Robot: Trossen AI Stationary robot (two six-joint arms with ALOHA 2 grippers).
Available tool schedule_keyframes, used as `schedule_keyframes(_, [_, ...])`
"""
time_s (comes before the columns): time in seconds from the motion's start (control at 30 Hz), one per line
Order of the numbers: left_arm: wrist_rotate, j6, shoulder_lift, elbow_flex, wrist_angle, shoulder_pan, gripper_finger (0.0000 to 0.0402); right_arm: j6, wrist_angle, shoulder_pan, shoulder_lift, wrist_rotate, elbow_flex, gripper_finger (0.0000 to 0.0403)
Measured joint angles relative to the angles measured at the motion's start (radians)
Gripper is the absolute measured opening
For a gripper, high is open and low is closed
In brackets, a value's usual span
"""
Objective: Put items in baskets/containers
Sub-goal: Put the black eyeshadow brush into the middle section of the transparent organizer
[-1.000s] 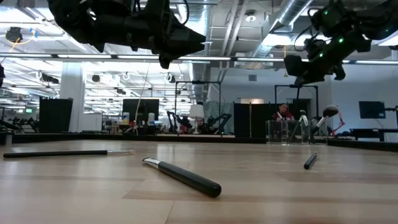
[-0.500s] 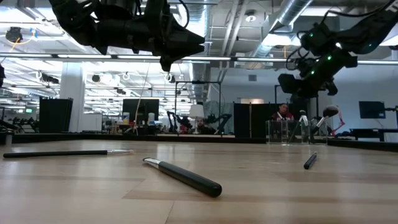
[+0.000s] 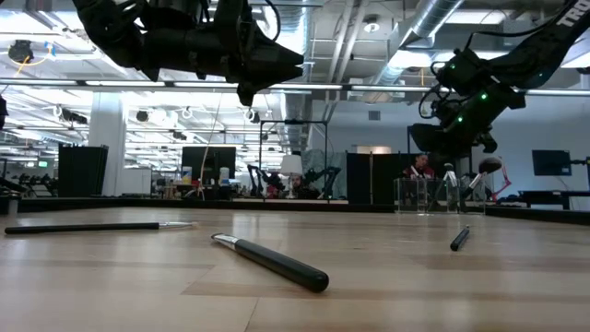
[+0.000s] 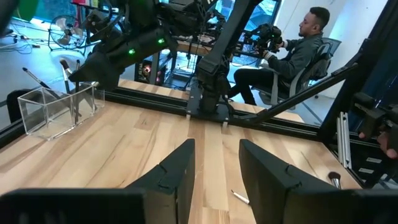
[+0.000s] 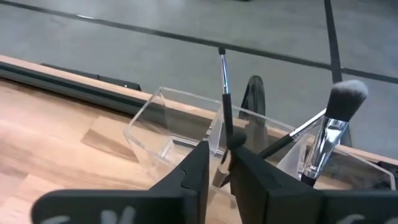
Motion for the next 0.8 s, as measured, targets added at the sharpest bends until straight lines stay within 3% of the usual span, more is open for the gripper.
schedule_keyframes(0.3, [0.0,0.0,0.0,0.0,-0.001,0.0,0.0122,-0.006,-0.003,0.0,-0.04,0.035,0.0,0.011])
schedule_keyframes(0.6, [0.0,0.002,0.0,0.0,-0.001,0.0,0.0122,-0.048,-0.002,0.011,-0.162,0.054,0.0,0.0185])
schedule_keyframes(0.8, [0.0,0.002,0.0,0.0,-0.001,0.0,0.0122,-0.062,-0.007,0.045,-0.253,0.053,0.0,0.02])
